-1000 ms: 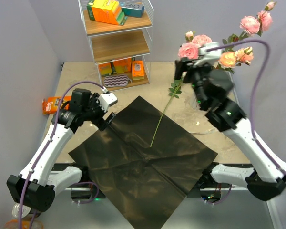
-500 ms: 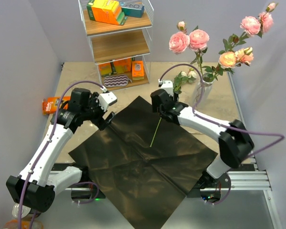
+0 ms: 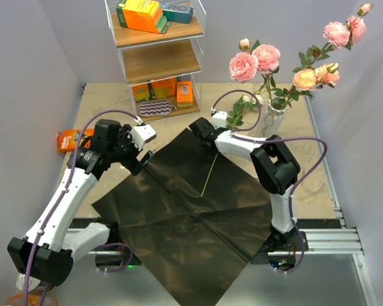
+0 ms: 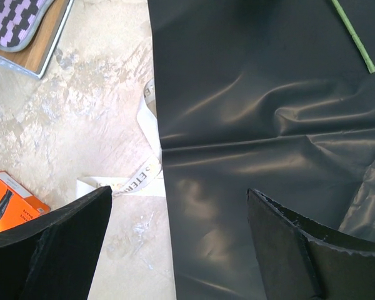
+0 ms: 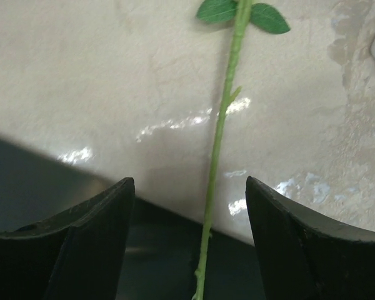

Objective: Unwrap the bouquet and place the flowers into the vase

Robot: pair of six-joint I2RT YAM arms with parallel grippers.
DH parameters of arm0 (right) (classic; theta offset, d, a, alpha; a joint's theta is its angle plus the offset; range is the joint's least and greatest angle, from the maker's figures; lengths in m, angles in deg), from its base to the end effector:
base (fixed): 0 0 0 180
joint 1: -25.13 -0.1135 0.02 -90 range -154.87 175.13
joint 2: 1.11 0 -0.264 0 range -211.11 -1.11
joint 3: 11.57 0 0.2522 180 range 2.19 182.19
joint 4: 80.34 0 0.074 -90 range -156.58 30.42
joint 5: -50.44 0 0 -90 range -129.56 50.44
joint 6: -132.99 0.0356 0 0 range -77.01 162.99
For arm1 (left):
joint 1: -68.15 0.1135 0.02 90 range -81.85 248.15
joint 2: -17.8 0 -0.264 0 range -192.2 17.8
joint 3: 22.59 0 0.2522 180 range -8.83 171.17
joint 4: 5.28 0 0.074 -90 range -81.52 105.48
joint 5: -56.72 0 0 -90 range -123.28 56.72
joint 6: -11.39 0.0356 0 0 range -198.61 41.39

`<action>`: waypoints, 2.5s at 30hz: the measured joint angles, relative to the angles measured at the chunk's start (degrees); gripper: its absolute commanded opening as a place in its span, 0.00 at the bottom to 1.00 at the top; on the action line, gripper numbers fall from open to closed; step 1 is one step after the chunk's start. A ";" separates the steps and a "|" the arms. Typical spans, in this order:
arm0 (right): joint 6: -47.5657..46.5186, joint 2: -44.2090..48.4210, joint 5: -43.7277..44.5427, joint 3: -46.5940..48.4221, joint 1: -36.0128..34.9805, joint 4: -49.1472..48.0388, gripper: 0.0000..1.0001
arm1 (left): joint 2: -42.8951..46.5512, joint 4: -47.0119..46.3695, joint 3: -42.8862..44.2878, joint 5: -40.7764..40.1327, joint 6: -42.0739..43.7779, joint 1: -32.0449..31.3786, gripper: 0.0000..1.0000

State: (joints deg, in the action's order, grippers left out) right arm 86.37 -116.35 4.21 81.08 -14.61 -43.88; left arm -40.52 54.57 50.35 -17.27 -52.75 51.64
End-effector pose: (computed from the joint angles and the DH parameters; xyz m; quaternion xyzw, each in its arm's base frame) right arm 0.3362 0.2475 0.1699 0.1278 0.8907 -0.1045 0.4236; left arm 0.1905 -0.0667 0.3250 0.3803 0.8346 -0.0976 0.3864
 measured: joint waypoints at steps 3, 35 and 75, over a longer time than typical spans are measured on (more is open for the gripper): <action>1.49 -1.29 0.02 1.11 2.12 0.59 0.73 | 0.28 0.09 -0.70 -0.42 0.31 0.00 0.93; 1.73 -4.83 -8.31 0.96 8.50 -11.02 0.00 | -0.83 -0.13 -1.92 -2.82 1.79 0.00 0.92; -0.96 -5.05 -4.61 0.55 4.02 -11.39 0.00 | 0.85 -0.37 -4.68 -3.80 2.45 0.00 0.91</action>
State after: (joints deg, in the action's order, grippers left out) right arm 85.41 -121.40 -0.40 81.63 -10.59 -55.27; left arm -39.67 54.20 45.67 -21.07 -50.30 51.64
